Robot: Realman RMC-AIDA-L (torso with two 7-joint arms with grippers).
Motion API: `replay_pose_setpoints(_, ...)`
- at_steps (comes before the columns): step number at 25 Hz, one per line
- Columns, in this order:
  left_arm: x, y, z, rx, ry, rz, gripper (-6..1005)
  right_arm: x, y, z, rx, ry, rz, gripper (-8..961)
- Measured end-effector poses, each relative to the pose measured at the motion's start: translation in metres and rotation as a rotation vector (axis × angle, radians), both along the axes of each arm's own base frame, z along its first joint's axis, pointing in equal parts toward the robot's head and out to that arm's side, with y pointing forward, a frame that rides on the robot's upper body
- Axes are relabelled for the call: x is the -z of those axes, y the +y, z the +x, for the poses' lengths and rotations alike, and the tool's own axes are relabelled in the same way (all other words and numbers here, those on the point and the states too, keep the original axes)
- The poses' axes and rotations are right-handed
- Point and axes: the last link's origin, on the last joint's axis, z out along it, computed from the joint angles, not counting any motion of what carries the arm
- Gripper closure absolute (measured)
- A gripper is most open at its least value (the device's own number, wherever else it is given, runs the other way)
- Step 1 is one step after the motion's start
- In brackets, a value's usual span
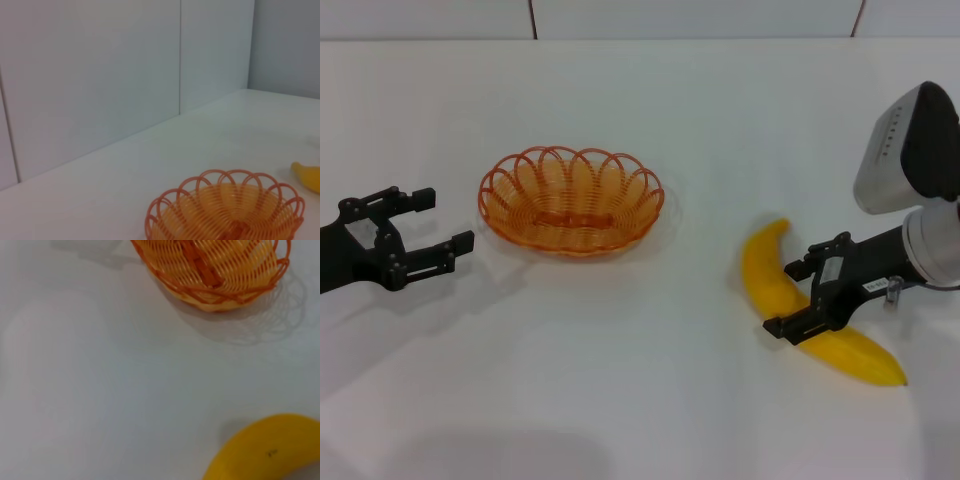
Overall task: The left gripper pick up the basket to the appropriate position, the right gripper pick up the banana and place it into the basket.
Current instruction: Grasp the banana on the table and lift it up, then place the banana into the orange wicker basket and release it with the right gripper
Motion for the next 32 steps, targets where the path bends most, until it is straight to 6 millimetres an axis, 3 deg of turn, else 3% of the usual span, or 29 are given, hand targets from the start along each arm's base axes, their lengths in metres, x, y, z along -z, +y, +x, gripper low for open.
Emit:
replay_pose_setpoints(8, 0.000, 0.000, 0.000, 0.000, -0.001, 0.000, 197, -0.001, 0.001, -0.001, 0.004, 0.008, 0.005, 173)
replay_pose_setpoints(16, 0.001, 0.000, 0.000, 0.000, -0.001, -0.001, 197, -0.004, 0.003, -0.005, -0.003, 0.017, 0.022, 345)
replay_pose_setpoints(24, 0.001, -0.003, -0.003, -0.013, -0.007, 0.005, 197, -0.016, 0.006, -0.028, -0.098, 0.120, 0.066, 473)
replay_pose_setpoints(32, 0.001, -0.006, -0.006, -0.023, -0.009, 0.008, 197, -0.016, 0.012, -0.055, -0.231, 0.253, 0.075, 471)
